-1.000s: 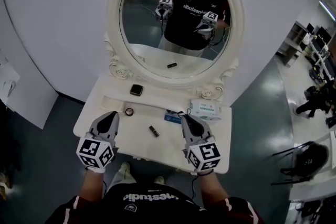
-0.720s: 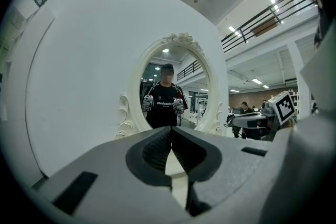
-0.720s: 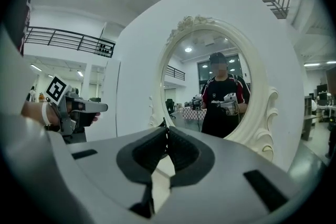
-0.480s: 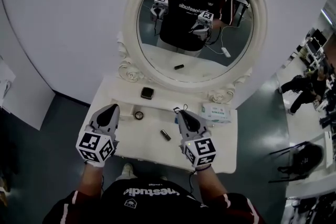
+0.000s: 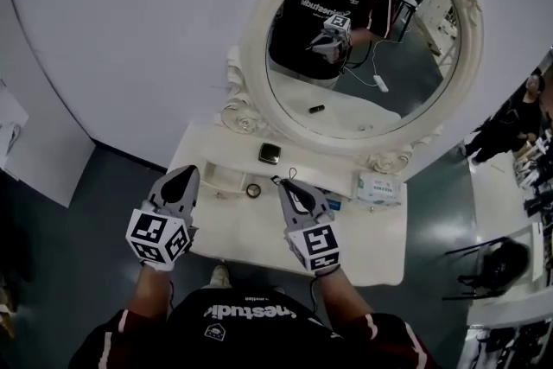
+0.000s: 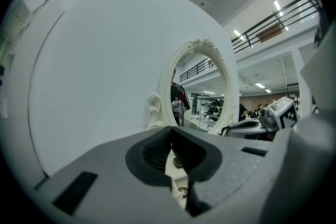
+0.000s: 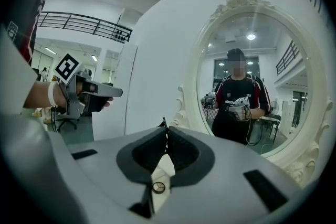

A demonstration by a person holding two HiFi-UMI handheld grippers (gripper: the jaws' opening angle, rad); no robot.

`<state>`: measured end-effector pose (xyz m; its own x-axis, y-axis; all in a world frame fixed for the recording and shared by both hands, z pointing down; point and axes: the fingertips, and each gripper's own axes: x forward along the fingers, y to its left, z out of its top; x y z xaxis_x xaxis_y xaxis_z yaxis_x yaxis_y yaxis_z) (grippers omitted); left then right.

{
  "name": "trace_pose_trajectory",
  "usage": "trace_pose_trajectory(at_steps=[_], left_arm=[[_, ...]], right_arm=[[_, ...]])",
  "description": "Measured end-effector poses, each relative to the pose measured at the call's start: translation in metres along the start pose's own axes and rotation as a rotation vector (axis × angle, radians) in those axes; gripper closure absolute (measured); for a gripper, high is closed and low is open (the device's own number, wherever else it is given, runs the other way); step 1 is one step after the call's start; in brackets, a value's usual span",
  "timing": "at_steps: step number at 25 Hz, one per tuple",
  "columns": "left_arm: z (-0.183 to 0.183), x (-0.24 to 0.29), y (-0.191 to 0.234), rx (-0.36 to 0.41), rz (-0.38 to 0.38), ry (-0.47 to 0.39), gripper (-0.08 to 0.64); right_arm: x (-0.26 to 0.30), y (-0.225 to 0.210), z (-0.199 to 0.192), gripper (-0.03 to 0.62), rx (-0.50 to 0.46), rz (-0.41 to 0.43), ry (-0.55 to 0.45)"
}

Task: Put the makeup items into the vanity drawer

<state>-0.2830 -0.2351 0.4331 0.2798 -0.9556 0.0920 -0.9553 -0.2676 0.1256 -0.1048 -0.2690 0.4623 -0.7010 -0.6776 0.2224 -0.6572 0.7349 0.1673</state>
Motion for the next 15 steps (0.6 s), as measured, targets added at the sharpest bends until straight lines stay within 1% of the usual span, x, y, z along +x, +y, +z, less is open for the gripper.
trace_pose_trajectory(at_steps=[6, 15], left_arm=[[-0.005, 0.0, 0.033, -0.004, -0.021, 0.018, 0.554], [-0.015, 0.002, 0.063, -0.009, -0.051, 0.038, 0.554]], right_arm=[[0.039, 0.026, -0.005, 0.572, -0.003, 0.012, 0.025], [0.085, 0.05, -0.024, 0.572, 0.012, 0.025, 0.073]])
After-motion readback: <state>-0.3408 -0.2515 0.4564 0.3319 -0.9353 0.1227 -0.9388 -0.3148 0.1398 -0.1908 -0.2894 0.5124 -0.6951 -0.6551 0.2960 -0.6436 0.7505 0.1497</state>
